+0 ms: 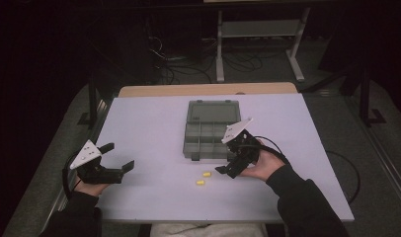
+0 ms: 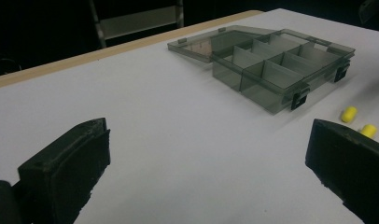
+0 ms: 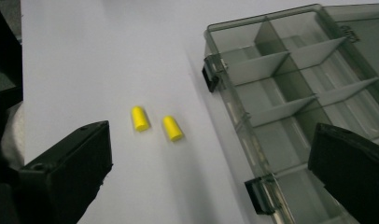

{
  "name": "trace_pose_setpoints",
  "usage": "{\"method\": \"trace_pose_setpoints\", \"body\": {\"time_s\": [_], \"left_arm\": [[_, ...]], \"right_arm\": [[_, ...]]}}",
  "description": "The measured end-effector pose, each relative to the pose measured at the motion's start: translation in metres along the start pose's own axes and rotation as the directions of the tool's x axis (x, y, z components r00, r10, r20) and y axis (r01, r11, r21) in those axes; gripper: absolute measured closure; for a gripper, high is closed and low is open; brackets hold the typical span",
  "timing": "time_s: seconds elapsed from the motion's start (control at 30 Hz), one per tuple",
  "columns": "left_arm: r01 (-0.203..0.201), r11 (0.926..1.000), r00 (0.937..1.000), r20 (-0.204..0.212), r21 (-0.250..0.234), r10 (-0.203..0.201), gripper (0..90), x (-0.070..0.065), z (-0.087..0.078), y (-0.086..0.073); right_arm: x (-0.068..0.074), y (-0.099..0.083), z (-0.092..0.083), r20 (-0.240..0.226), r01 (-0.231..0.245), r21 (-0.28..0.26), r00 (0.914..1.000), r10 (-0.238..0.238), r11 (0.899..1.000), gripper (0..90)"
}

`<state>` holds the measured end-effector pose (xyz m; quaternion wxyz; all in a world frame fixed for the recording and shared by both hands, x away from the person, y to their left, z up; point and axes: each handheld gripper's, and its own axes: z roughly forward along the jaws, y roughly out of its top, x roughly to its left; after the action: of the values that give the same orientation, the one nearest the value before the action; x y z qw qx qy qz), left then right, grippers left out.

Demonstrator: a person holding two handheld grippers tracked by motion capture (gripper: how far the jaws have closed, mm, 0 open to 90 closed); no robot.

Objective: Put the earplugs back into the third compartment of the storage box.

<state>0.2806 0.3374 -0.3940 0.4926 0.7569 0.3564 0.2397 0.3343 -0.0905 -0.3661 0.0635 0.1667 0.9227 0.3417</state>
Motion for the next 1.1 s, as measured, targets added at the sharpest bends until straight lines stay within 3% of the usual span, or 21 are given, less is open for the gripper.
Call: {"method": "trace_pose_setpoints", "body": {"time_s": [0.27, 0.6, 1.1], "left_arm": [[0.003, 1.0, 1.0, 0.0, -0.003, -0.003, 0.0, 0.0, 0.0, 0.0], [0.003, 1.0, 1.0, 0.001, -0.007, -0.003, 0.0, 0.0, 0.0, 0.0], [0.003, 1.0, 1.0, 0.0, -0.008, -0.003, 0.0, 0.001, -0.001, 0.0]], "right_arm": [[0.006, 0.009, 0.019, -0.031, 0.045, 0.058, 0.9986, -0.043, 0.997, 0.0], [0.016, 0.016, 0.046, -0.074, 0.11, 0.147, 0.9922, -0.1, 0.983, 0.0], [0.013, 0.018, 0.066, -0.12, 0.14, 0.213, 0.9859, -0.116, 0.967, 29.4]]}}
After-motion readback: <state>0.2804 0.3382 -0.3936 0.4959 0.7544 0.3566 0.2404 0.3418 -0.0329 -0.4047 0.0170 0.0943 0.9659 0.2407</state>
